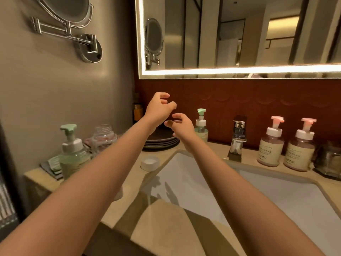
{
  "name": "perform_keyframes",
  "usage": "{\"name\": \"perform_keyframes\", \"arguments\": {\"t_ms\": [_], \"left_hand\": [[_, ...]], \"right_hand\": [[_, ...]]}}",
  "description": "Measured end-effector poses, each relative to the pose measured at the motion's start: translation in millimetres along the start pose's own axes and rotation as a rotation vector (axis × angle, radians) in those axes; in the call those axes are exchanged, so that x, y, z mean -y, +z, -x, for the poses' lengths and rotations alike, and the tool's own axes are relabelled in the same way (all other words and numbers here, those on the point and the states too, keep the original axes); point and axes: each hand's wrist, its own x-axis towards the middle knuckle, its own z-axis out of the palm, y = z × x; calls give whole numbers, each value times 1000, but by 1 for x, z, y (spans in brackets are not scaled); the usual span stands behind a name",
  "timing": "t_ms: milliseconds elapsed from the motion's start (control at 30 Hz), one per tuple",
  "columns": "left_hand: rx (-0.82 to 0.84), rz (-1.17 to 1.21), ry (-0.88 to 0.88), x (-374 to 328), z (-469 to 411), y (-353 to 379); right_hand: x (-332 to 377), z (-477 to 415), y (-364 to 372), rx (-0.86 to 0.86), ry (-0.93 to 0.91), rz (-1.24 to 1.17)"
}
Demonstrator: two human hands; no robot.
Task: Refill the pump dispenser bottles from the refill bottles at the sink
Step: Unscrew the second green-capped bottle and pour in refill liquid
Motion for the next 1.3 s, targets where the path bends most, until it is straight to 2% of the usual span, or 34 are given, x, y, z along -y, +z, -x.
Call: {"name": "perform_keyframes", "arguments": {"t_ms": [267,433,533,667,833,1000,1300], "left_hand": [[-181,-32,9,-14,20,-110],[-339,-122,-28,4,35,-172],[-385,-159,-78,23,48,-196],[-364,-219,-240,56,65,-218],[-241,-262,-437,83,81,-225],[-183,-300,-506,121,84,-209],[-197,-377,-480,151,84,-180]], "right_hand": [[45,28,63,89,-151,-55],[78,47,97,109,-313,-31],[95,56,115,194,-380,18],[102,62,144,349,-462,322],[99,62,171,416,-514,661],[89,64,180,406,-540,741],[84,67,170,394,-613,865]]}}
